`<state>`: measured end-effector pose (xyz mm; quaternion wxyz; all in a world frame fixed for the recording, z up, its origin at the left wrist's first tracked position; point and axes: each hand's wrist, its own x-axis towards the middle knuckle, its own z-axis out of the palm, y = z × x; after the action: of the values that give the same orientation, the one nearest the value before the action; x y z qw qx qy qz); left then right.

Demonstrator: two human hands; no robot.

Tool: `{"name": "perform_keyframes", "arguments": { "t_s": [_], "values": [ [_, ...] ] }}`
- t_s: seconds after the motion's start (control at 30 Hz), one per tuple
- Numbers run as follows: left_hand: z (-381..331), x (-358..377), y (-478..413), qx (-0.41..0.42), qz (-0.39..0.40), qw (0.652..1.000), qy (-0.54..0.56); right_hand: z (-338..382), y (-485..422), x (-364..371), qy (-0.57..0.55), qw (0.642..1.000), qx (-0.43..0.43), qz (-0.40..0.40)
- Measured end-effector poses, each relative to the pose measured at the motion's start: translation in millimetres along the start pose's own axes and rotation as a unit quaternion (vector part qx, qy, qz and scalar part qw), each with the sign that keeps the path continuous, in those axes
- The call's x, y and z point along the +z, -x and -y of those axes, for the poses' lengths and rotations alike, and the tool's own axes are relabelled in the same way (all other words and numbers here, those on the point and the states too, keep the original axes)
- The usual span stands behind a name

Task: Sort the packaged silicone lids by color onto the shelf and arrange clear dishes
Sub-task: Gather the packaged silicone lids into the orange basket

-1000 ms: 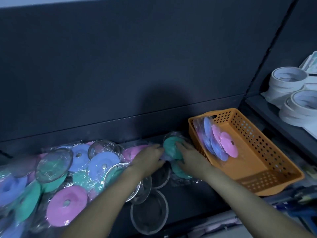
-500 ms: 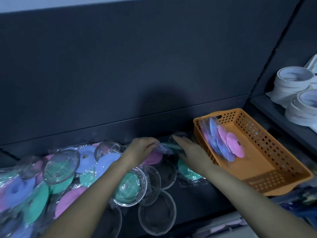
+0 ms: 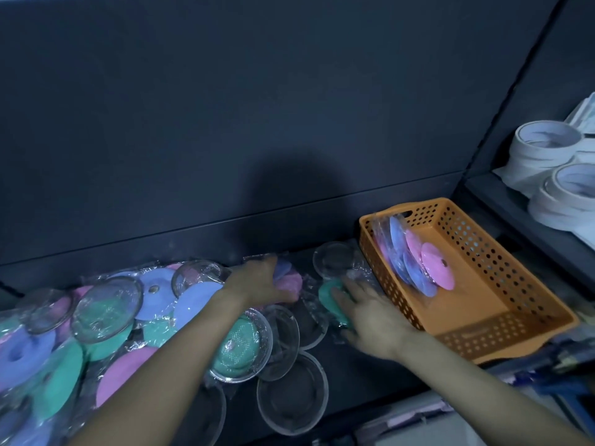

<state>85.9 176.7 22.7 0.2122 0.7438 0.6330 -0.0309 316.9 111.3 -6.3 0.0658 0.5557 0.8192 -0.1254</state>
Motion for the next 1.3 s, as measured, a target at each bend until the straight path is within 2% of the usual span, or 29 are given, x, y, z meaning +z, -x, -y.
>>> {"name": "perform_keyframes", "arguments": {
  "t_s": [0.1,0.2,0.33,0.4,0.53,0.77,0.87,1.07,1.17,1.3],
  "values": [
    [-7.9,-0.4,-6.7,-0.012,0.093,0.995,-0.027,11.3,-2.3,-0.3,0.004,0.997,0.025,0.068],
    [-10.1,0.6,-14.8,-0.036,0.119,0.991,-0.058,10.5,-5.0,1.2,-0.007,0.998,0.033,0.052],
    [-12.6,-6.4,-14.3,-0.03,0.092,0.995,-0.016,-0.3,-6.9,1.3,-0.038,0.999,0.028,-0.02],
    [-9.6,-9.8,-13.2,-0.03,0.073,0.997,0.002,1.1,-4.4,-3.4,-0.055,0.998,0.029,-0.027],
    [5.8,-9.0,-13.5,-0.036,-0.005,0.998,0.045,5.6,-0.1,-9.6,-0.083,0.993,0.044,-0.07],
    [21.4,-5.4,-9.0,-0.03,-0.063,0.995,0.076,1.9,-2.7,-16.2,-0.042,0.99,0.063,-0.122],
    [23.9,-14.2,-5.0,-0.023,-0.105,0.988,0.108,1.1,-4.4,-25.0,-0.069,0.983,0.072,-0.156],
    [8.0,-36.7,16.2,-0.006,-0.206,0.957,0.203,6.1,-5.2,-55.4,-0.21,0.921,0.113,-0.308],
    [-16.6,-48.3,21.4,0.031,-0.236,0.925,0.296,5.5,-3.0,-73.2,-0.282,0.879,0.142,-0.358],
    [-64.9,-55.6,18.6,0.054,-0.239,0.875,0.416,-6.8,5.7,-96.0,-0.341,0.813,0.115,-0.458]
  ]
}}
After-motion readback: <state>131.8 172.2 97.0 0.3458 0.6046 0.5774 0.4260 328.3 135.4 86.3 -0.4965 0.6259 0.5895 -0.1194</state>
